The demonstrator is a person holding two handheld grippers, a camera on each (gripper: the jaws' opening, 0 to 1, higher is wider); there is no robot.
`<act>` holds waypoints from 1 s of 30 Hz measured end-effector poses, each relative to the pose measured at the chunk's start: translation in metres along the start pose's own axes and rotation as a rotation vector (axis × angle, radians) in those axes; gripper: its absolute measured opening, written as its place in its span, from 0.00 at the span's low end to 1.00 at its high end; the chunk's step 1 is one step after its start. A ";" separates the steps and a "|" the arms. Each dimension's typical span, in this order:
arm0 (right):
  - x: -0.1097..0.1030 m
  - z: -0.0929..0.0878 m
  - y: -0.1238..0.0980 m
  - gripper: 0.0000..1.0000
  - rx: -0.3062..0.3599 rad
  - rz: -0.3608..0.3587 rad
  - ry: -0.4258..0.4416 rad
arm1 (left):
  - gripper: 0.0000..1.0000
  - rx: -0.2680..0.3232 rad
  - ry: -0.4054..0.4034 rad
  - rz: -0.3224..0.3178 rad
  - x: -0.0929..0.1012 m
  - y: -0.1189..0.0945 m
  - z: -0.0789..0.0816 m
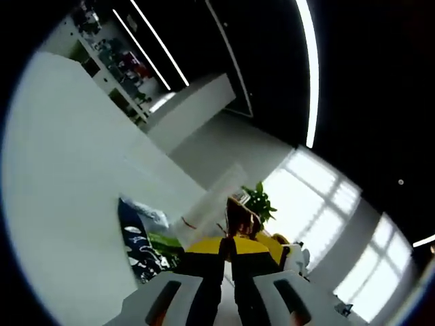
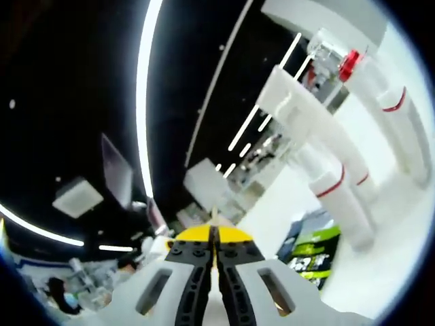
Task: Arrange the skincare products in the storage area until every visible bottle or jar stands upright without overlapping.
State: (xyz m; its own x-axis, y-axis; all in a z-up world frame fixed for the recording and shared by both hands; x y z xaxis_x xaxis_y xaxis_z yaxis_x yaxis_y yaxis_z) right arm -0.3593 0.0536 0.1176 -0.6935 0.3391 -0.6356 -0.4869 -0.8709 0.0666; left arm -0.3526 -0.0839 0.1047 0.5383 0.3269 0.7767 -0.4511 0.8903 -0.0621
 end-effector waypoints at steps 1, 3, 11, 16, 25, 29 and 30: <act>0.000 -0.001 0.000 0.00 -0.003 -0.002 -0.001 | 0.04 0.000 -0.001 0.004 0.000 0.000 0.000; -0.001 -0.002 0.000 0.00 -0.003 -0.002 -0.002 | 0.04 0.002 0.007 0.007 0.001 -0.001 0.001; -0.006 -0.004 0.002 0.00 -0.033 -0.057 -0.116 | 0.01 0.053 0.090 0.219 -0.021 -0.013 0.012; -0.007 -0.003 0.002 0.00 -0.038 -0.054 -0.134 | 0.01 0.051 0.020 0.214 -0.036 -0.015 0.015; -0.006 0.004 -0.003 0.00 0.001 -0.061 -0.131 | 0.04 0.025 0.112 0.029 -0.013 -0.007 0.016; -0.006 0.014 -0.010 0.00 0.071 -0.062 -0.119 | 0.13 0.027 0.084 -0.018 -0.010 -0.004 0.015; -0.005 0.017 -0.012 0.00 0.090 -0.058 -0.108 | 0.16 0.030 0.085 -0.037 -0.009 -0.003 0.015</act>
State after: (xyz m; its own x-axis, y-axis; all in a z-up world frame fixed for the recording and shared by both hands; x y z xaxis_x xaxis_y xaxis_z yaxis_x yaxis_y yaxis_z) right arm -0.3589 0.0687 0.1332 -0.7135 0.4282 -0.5547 -0.5698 -0.8152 0.1037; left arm -0.3667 -0.0941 0.1076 0.6126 0.3207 0.7224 -0.4500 0.8929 -0.0148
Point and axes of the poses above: the point that each gripper's makers call its tool centre point, and the gripper's own axes: y roughly forward along the fingers, x roughly to its right, z roughly out of its top, the point moved 6 cm from there along -y, roughly backward along the fingers, and after that the axes turned 13 degrees about -x, right-handed, at the moved point
